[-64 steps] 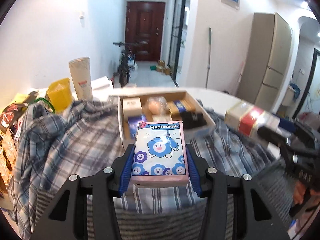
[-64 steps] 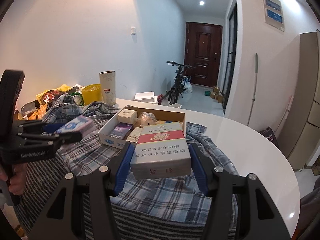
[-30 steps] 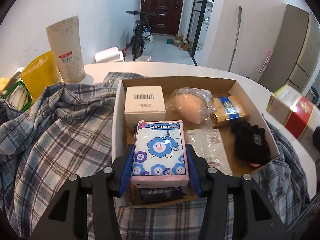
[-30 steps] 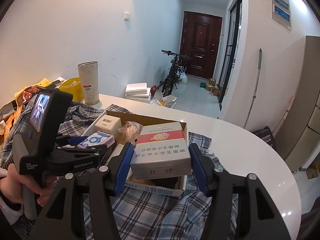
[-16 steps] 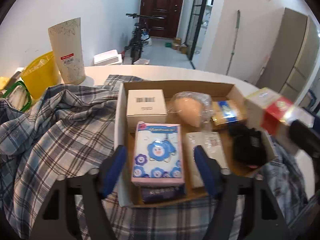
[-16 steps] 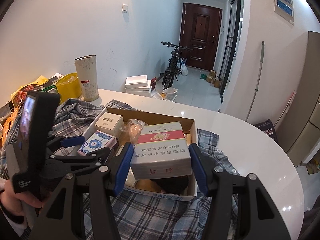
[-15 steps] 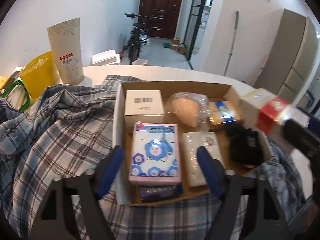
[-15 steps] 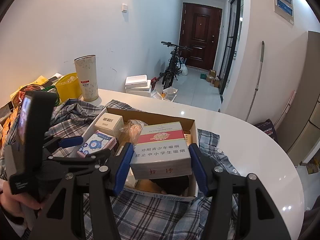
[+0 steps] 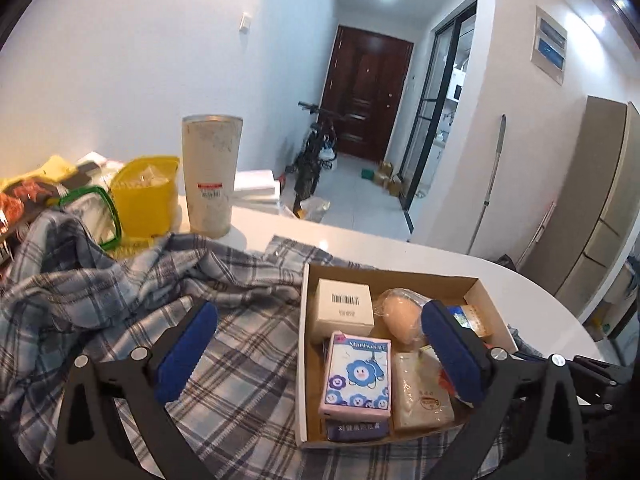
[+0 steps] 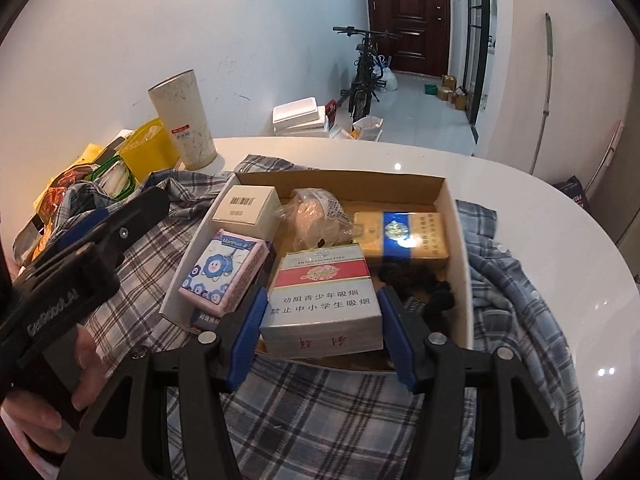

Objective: Organize objects
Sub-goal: 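Lower the pink Manhua box into the box and open the left gripper while the right gripper carries the pack, then lower the red-and-white pack into the box and open the right gripper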

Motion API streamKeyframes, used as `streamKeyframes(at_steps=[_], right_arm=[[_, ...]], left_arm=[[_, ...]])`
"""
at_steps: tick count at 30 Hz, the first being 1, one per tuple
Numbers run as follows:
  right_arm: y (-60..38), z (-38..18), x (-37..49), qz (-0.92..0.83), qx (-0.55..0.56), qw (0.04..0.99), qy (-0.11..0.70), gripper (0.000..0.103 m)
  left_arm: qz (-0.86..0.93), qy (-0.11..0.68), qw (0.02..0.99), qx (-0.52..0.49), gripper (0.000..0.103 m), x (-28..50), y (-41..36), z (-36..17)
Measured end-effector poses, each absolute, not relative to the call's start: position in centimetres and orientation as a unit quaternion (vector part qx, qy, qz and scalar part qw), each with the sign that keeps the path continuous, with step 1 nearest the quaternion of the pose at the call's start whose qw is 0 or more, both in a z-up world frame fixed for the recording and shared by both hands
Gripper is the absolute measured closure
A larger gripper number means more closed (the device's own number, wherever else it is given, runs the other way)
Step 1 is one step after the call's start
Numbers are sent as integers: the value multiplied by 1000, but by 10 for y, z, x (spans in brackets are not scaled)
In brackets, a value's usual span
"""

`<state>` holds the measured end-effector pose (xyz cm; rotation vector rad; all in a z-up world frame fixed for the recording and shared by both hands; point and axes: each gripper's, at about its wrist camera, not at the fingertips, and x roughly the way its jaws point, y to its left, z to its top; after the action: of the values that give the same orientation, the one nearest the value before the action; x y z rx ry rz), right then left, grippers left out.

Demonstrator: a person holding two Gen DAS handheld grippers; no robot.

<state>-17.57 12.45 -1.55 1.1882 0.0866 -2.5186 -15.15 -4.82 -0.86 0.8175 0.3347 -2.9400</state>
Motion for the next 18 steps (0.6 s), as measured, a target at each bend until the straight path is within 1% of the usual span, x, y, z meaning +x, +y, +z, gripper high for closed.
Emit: streamKeyframes(at_steps=[10,17,18], right_arm=[[103,-31,-194,-884,437,165,19,47],[96,-44,-198,-874,452,176,10,47],[97,-44,-198,-876,450,175,7,45]], left_arm=[[-950,152,43,270,0,-149,-65,-9],[-949,141,34,279,0,-151,-60,-12],[-950,137,33,278,0,-150,-58,-11]])
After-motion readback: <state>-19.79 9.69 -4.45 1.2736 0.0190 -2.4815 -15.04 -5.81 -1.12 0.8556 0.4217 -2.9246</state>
